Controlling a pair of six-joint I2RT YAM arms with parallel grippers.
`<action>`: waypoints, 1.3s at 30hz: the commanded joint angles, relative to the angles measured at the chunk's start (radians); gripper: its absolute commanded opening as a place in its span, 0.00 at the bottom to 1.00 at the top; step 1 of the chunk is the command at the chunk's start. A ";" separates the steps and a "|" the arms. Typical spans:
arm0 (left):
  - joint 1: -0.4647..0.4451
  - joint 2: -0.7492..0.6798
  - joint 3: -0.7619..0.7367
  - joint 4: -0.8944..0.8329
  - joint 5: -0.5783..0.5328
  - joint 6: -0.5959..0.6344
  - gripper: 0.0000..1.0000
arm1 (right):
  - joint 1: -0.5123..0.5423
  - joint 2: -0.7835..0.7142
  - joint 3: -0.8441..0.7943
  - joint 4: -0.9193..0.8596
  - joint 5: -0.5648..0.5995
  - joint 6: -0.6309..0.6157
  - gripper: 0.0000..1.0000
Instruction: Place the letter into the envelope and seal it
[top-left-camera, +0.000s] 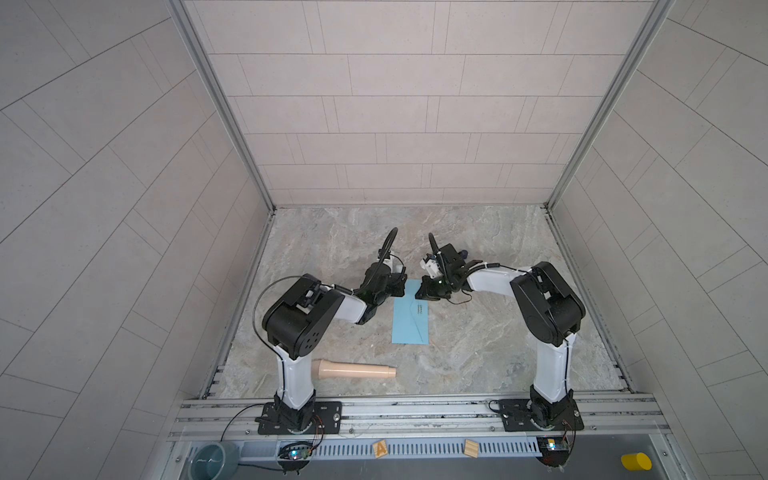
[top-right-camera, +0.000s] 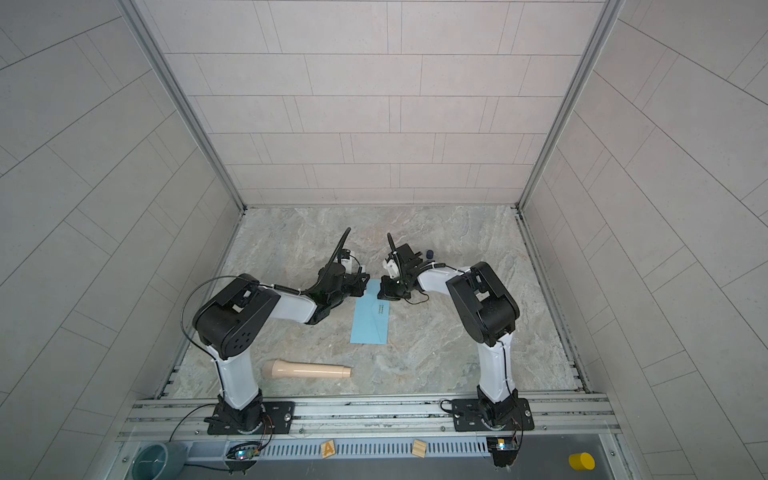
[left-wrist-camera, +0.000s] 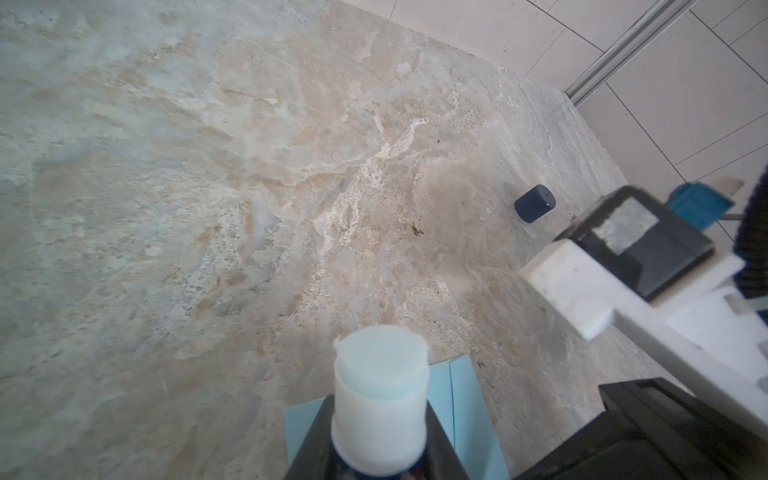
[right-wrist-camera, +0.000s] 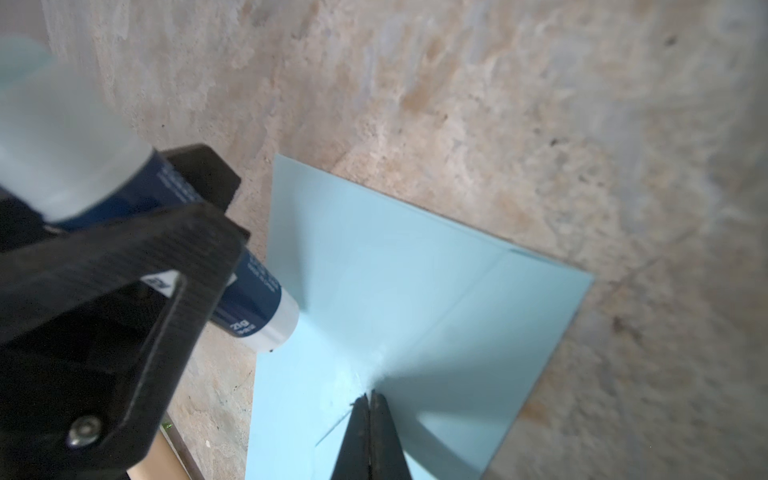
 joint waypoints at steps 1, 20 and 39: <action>0.004 0.021 0.002 0.000 -0.003 -0.008 0.00 | 0.021 -0.024 -0.021 -0.036 -0.006 0.000 0.00; 0.004 0.011 -0.010 0.001 -0.001 -0.007 0.00 | 0.038 -0.019 -0.009 -0.059 0.004 -0.012 0.00; 0.004 0.004 -0.021 -0.002 -0.004 0.001 0.00 | -0.053 0.073 0.085 -0.036 0.002 0.038 0.00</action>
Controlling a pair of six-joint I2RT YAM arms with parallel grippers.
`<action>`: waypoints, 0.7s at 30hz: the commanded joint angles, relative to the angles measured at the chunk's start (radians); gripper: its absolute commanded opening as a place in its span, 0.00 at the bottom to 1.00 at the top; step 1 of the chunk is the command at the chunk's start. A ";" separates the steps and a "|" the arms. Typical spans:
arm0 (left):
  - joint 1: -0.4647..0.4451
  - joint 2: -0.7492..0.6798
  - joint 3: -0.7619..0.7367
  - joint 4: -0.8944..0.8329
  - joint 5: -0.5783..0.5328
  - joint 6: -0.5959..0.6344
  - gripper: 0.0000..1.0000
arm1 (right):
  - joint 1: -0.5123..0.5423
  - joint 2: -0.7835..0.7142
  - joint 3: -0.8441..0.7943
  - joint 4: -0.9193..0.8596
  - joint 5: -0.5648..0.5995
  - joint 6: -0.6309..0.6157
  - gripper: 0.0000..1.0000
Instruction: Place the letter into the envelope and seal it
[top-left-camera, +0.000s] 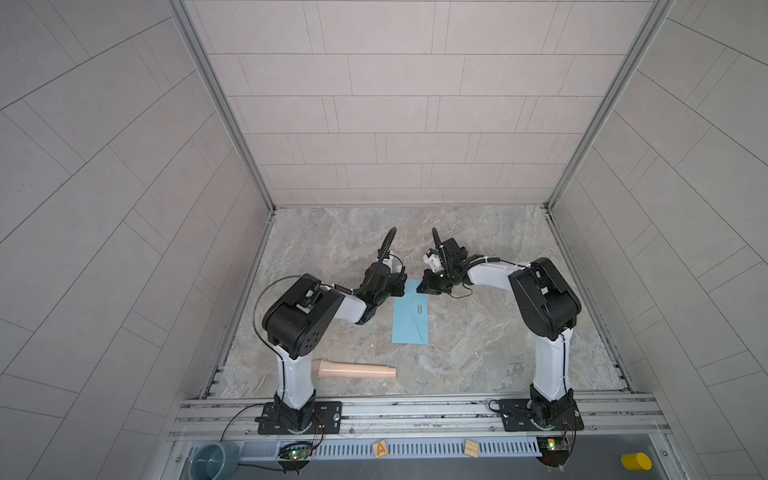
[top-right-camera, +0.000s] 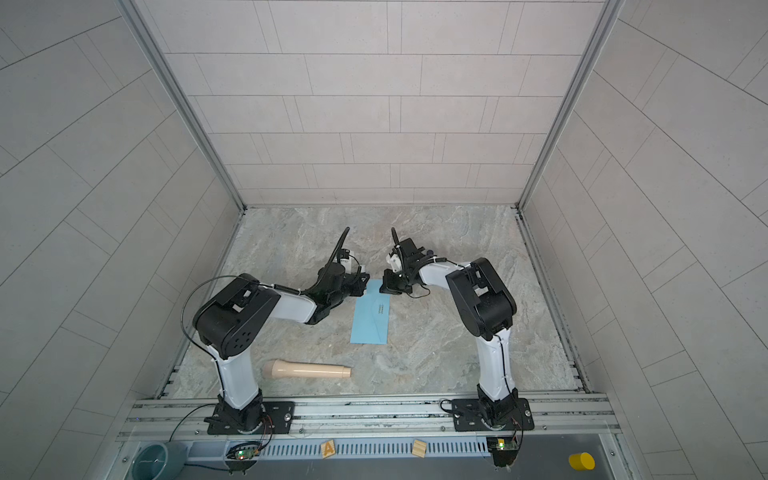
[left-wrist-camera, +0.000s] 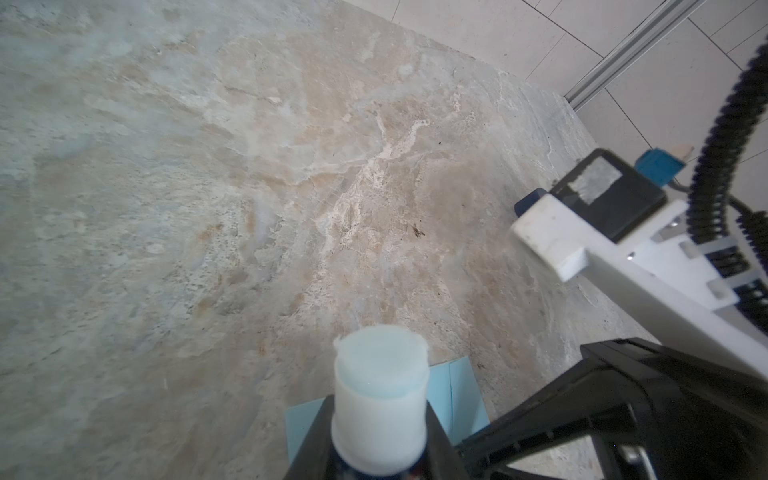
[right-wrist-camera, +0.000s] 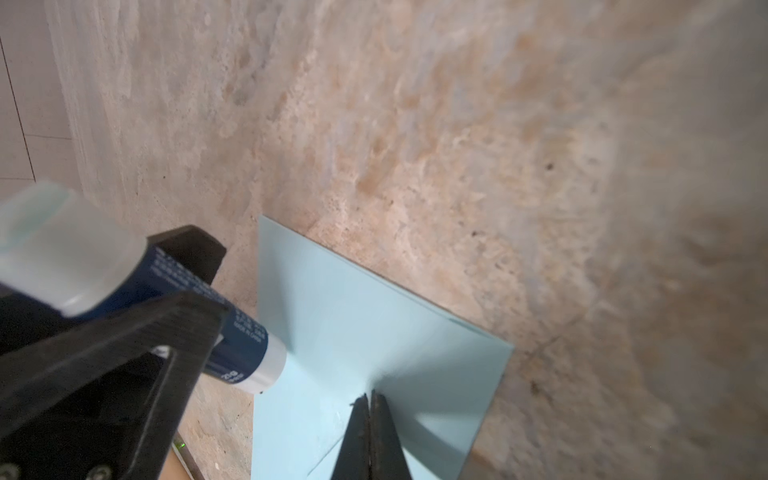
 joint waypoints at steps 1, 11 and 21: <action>0.003 0.004 -0.020 -0.008 -0.007 0.014 0.00 | -0.001 0.016 0.008 -0.010 0.016 0.017 0.00; 0.003 0.004 -0.018 -0.005 -0.008 0.010 0.00 | 0.072 -0.042 -0.053 0.000 0.006 0.007 0.00; 0.004 0.004 -0.017 -0.008 -0.011 0.005 0.00 | 0.118 -0.119 -0.144 -0.003 0.011 -0.010 0.00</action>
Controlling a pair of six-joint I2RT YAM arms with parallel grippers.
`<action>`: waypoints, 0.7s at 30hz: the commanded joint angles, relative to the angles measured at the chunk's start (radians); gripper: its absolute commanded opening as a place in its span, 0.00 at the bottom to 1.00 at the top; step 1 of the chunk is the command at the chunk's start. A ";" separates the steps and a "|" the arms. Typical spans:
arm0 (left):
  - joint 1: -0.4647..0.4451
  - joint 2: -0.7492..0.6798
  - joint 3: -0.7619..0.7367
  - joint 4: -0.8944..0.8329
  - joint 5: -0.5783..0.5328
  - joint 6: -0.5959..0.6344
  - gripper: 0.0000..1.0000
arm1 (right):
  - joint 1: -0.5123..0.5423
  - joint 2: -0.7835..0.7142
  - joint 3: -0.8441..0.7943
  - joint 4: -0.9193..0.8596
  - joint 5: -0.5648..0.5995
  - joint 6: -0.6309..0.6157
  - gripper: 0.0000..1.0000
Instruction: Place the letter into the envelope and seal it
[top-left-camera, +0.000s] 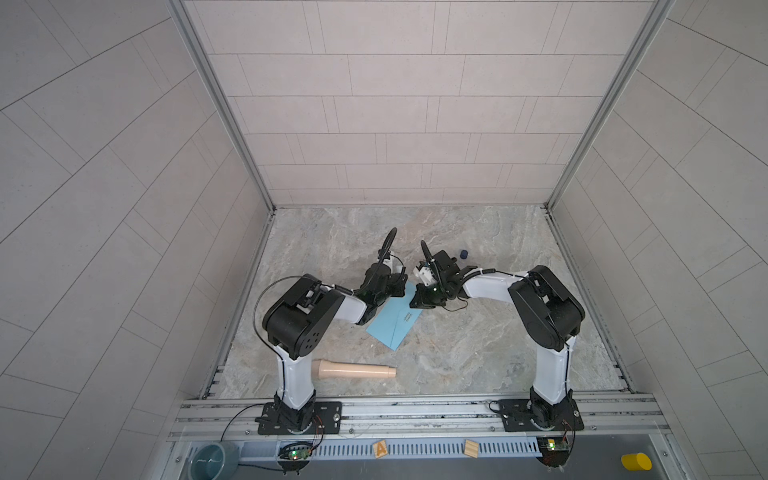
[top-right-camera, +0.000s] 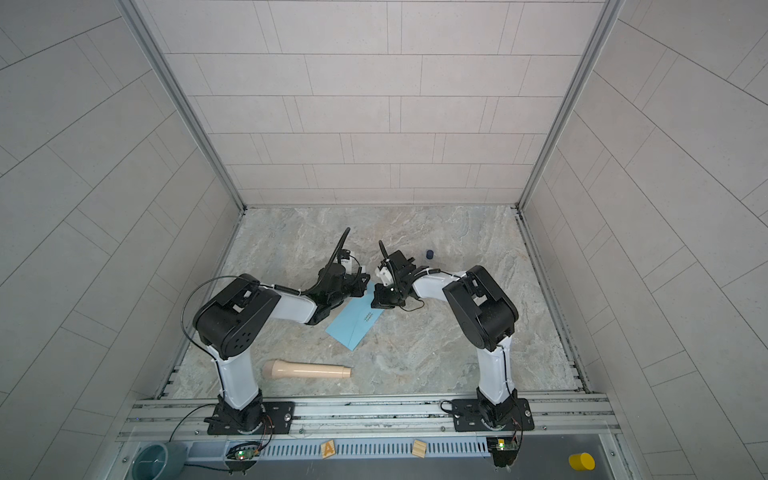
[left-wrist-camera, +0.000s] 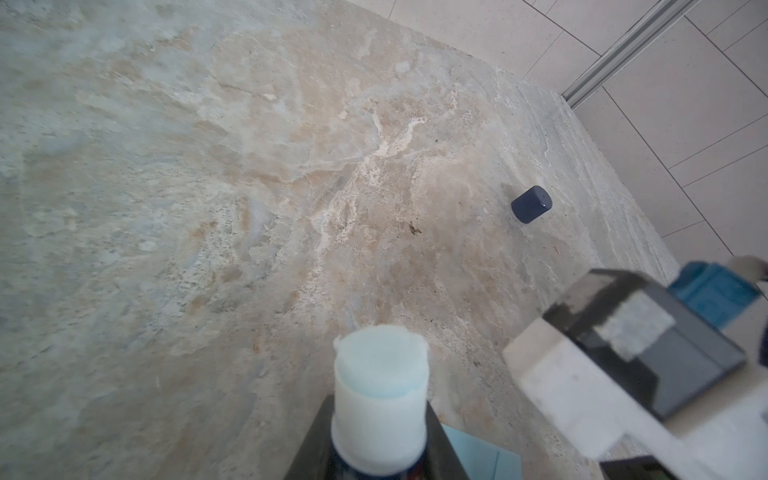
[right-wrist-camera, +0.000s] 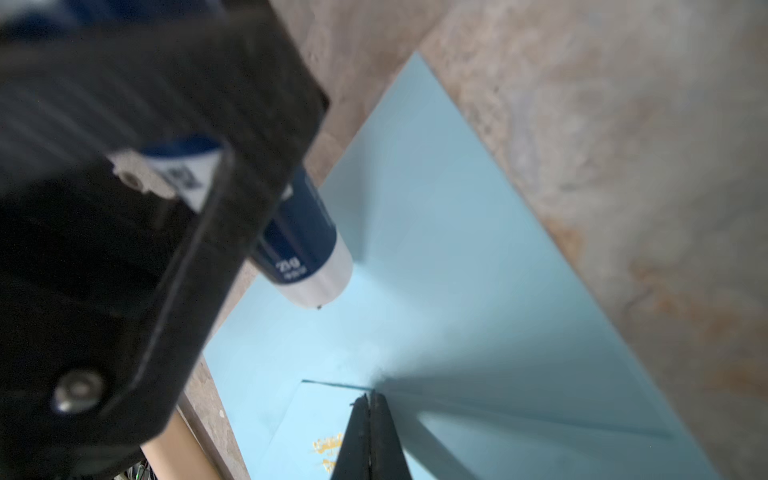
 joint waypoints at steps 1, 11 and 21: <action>0.006 0.004 -0.015 -0.008 -0.010 0.006 0.00 | 0.001 -0.045 -0.024 -0.031 0.009 -0.018 0.00; 0.007 -0.065 -0.021 -0.033 -0.016 0.017 0.00 | 0.021 -0.166 -0.041 0.035 -0.023 -0.001 0.00; 0.008 -0.324 -0.049 -0.212 -0.028 0.054 0.00 | 0.109 -0.198 -0.050 -0.012 0.007 -0.051 0.00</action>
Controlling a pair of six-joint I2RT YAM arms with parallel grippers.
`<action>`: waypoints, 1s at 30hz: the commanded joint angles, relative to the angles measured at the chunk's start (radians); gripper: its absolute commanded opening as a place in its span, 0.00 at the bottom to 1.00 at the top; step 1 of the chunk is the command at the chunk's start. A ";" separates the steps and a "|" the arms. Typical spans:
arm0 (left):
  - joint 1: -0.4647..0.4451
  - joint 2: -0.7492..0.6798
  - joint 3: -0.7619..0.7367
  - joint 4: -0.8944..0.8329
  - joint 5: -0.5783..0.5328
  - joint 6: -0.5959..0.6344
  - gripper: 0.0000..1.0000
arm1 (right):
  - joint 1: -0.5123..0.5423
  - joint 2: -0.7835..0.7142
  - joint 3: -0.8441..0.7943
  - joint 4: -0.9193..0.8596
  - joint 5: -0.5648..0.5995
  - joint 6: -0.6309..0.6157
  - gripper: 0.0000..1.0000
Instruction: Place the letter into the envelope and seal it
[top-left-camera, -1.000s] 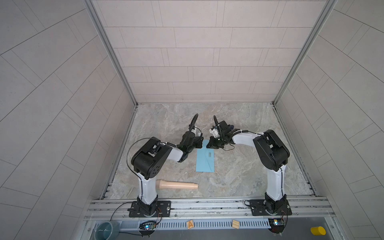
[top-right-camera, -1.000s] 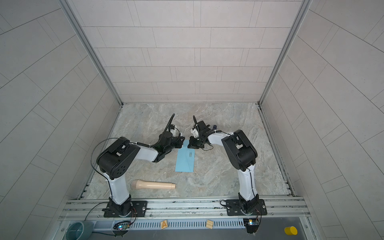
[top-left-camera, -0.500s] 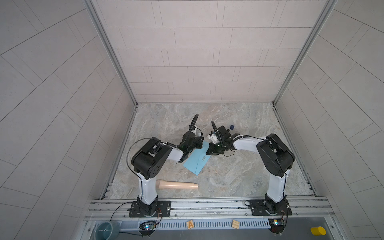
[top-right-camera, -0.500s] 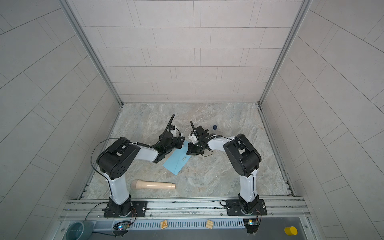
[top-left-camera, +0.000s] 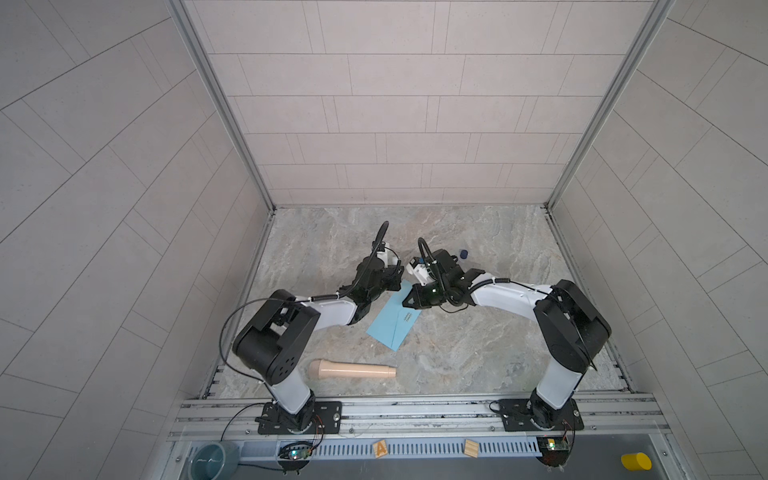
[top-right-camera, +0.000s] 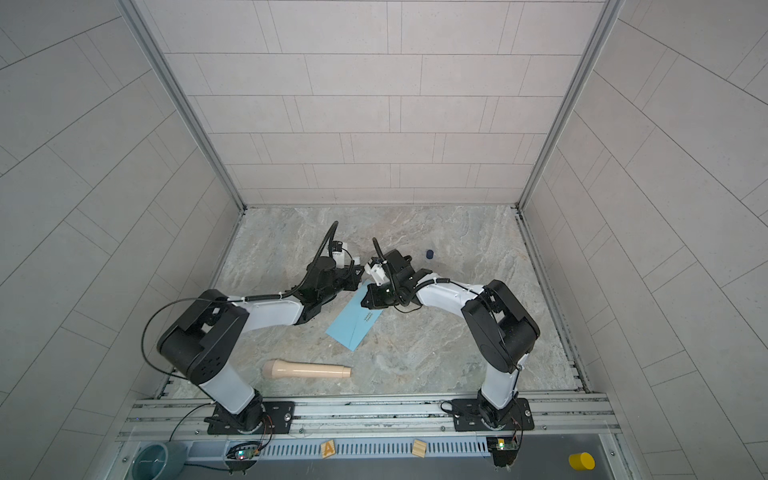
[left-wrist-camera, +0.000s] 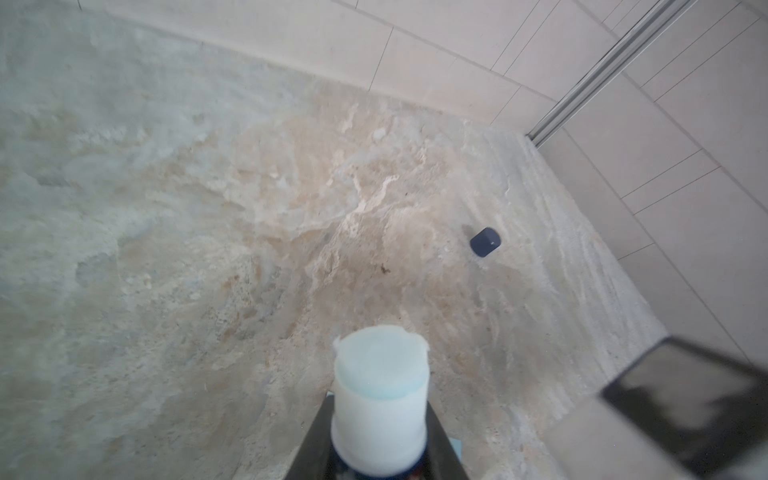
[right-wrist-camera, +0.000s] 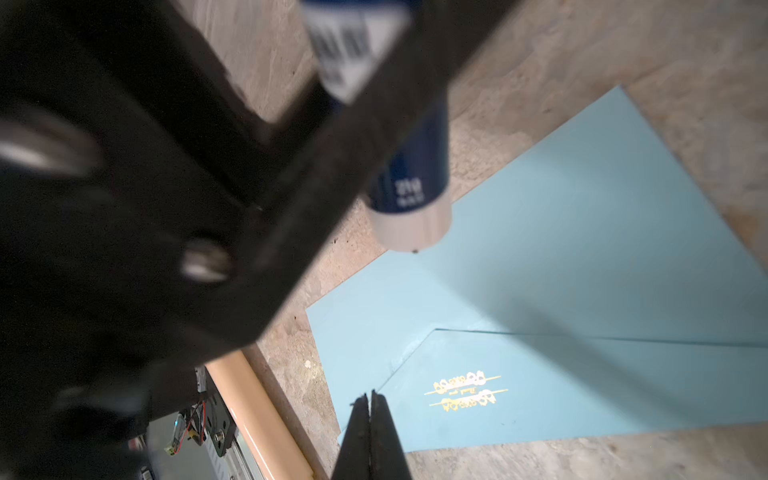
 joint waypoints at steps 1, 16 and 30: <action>0.004 -0.097 -0.037 -0.083 -0.021 0.025 0.00 | 0.030 -0.021 -0.009 -0.039 0.028 -0.042 0.00; 0.002 -0.344 -0.279 -0.219 -0.013 -0.090 0.00 | 0.113 0.059 0.008 -0.069 0.081 -0.073 0.00; -0.006 -0.327 -0.327 -0.262 0.017 -0.134 0.00 | 0.139 0.142 0.033 -0.055 0.081 -0.069 0.00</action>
